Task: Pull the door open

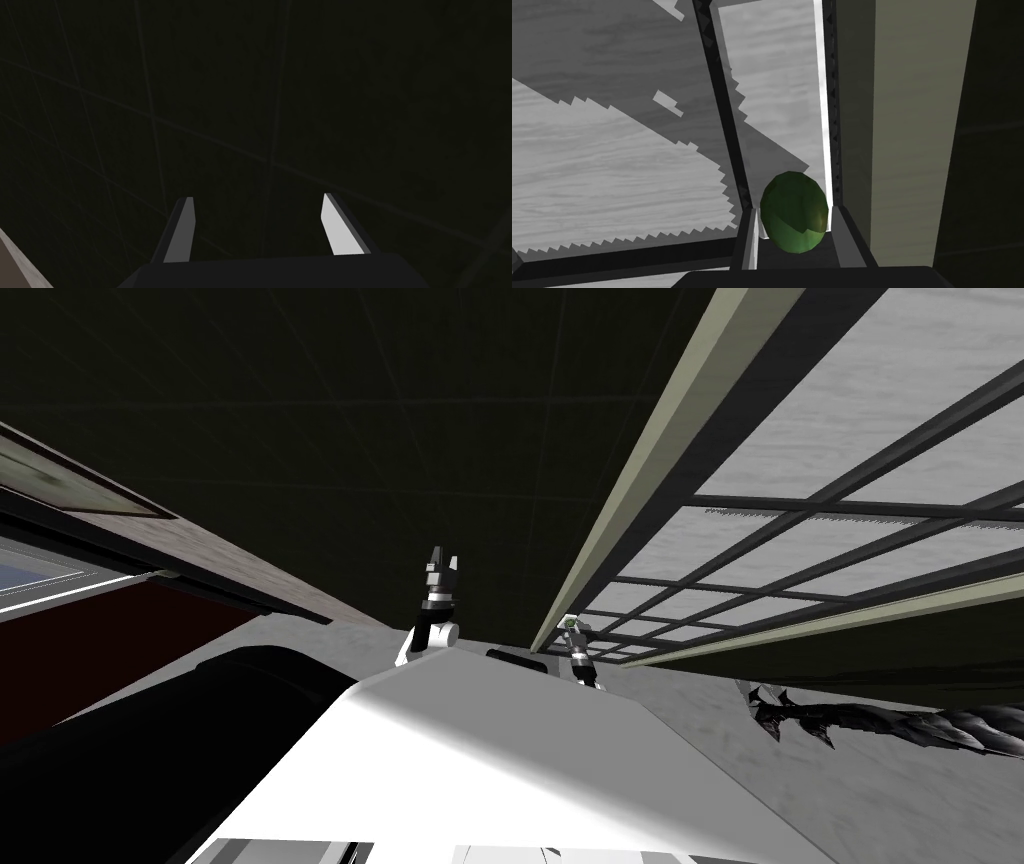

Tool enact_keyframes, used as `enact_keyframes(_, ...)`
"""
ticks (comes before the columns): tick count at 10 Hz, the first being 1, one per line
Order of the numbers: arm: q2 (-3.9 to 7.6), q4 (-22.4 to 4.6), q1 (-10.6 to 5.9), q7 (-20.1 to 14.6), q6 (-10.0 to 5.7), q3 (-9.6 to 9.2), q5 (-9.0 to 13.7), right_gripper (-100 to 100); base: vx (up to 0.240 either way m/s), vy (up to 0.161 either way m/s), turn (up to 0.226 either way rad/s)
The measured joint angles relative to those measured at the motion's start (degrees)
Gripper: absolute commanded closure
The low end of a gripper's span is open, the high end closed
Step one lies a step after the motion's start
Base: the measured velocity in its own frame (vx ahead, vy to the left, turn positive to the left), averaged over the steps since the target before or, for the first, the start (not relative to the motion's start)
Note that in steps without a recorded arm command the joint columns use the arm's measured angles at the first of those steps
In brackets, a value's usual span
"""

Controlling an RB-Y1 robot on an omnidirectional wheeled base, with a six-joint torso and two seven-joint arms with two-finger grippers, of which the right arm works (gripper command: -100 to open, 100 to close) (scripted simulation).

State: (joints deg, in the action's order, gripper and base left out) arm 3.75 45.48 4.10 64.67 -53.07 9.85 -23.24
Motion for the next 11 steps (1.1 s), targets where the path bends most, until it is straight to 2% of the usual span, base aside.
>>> enact_keyframes(11, 1.95, -0.2, -0.17, -15.5, 0.27, -1.44, 5.6, 100, -0.045, -0.008, 0.072)
